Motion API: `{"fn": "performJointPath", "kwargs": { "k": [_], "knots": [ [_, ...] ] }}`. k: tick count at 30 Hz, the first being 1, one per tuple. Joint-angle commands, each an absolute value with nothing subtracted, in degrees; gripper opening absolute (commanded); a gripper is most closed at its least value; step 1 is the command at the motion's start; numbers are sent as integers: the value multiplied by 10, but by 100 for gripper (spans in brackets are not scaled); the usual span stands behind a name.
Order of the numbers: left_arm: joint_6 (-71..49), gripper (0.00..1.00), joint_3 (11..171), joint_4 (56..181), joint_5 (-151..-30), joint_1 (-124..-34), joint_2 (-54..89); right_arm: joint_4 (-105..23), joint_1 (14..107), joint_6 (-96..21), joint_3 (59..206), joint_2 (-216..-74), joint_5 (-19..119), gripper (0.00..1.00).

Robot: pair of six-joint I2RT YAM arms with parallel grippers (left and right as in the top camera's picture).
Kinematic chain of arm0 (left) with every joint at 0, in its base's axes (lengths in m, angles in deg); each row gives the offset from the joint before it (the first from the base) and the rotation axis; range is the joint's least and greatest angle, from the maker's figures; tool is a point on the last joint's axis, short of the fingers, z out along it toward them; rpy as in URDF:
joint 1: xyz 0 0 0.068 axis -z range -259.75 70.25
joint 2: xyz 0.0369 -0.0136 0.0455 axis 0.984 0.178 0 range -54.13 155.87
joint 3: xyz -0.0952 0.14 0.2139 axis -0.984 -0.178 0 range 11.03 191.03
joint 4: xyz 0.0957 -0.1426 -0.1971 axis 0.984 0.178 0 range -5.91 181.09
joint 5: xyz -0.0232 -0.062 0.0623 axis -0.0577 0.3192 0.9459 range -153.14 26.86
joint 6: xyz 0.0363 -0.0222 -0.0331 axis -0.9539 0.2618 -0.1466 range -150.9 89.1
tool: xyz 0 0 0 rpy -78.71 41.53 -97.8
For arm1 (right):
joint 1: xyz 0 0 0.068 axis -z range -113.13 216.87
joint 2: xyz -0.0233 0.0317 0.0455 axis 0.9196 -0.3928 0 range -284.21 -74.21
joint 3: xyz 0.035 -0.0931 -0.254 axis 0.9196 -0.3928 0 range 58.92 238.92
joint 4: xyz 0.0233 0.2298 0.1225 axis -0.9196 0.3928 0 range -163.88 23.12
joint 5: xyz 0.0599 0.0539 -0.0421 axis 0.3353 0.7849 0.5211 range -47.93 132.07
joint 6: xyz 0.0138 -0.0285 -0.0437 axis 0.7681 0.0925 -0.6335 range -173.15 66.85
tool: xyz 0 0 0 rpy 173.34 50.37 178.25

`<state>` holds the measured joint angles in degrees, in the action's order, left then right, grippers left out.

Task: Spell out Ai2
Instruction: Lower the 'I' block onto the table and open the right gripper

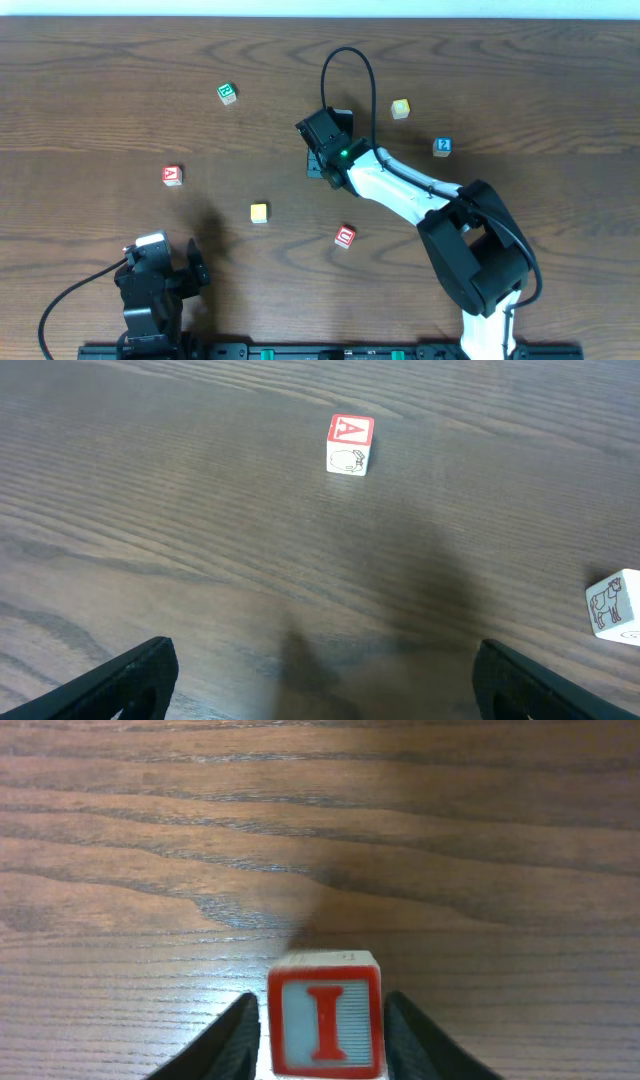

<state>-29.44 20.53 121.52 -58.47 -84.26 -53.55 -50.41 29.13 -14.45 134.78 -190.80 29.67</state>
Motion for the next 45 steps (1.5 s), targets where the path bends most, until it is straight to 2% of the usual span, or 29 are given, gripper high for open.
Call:
{"fn": "performJointPath", "kwargs": {
  "k": [1,8,26,38,41,45],
  "knots": [
    [-296,95,200,1216,-581,-846,-539,-505,294,-147,1341,-1896,286,42],
    [-296,95,200,1216,-581,-846,-539,-505,294,-147,1341,-1896,286,47],
    [-296,95,200,1216,-581,-846,-539,-507,301,-110,1341,-1896,286,32],
    [-296,95,200,1216,-581,-846,-539,-508,301,-132,1341,-1896,285,55],
    [-296,95,200,1216,-581,-846,-539,-507,305,-145,1345,-1896,281,57],
    [-296,95,200,1216,-581,-846,-539,-484,318,-155,1365,-1879,252,69]
  ]
}}
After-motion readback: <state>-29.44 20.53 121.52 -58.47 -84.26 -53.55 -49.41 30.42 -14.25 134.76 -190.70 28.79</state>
